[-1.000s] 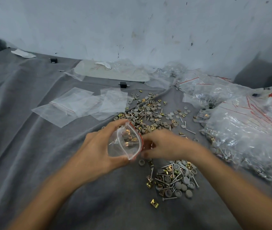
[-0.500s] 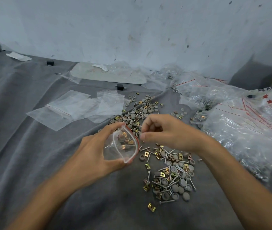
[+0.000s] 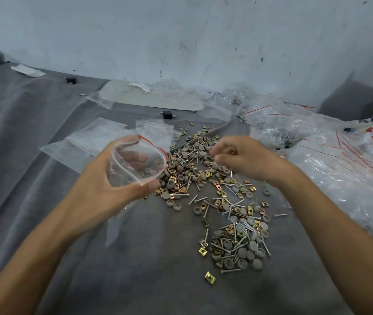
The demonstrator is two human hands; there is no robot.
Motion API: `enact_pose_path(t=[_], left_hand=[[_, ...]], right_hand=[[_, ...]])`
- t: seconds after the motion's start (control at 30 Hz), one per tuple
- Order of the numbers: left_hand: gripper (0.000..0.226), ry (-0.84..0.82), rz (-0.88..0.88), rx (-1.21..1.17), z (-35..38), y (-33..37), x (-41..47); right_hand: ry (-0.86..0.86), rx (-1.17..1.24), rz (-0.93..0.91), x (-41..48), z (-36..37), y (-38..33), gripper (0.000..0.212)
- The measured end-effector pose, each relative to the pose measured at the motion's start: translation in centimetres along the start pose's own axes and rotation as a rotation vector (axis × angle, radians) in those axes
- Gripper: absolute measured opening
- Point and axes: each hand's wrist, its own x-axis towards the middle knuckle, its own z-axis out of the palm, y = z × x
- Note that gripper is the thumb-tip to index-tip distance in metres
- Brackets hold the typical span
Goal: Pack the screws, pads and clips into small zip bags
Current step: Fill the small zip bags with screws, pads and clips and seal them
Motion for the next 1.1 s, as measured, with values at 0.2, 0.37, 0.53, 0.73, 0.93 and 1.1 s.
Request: enact_pose_path(t=[0.2,0.37,0.53,0.73,0.93,1.1], left_hand=[[0.089,0.031,0.003,0.004,-0.2,-0.1,0.2],[0.089,0.03,-0.002,0.022,-0.1,-0.1,0.1],[0.083,0.026,-0.005,0.023,-0.2,0.2,0.0],[0.076,-0.001,-0.033,-0.029,0.4,0.5,0.0],[0.067,-0.06,-0.011,-0.065,1.5,0.7,0.0],[0.07,-0.096,0.008,-0.055,2.7,-0.1,-0.2]], right_hand=[[-0.13,-0.261,0.02,2.6,4.1,2.8,0.019],[-0.1,-0.273,0.058,4.3,6.4,3.3,0.036],[-0.064,-0.272,0.057,4.7,5.5,4.1,0.013],[0.01,-0.096,0.084,3.2,4.5,5.2,0.013],[0.044,0.358,0.115,1.2,1.0,2.7,0.012],[-0.049,0.561,-0.191,-0.5,0.0,-3.1,0.016]])
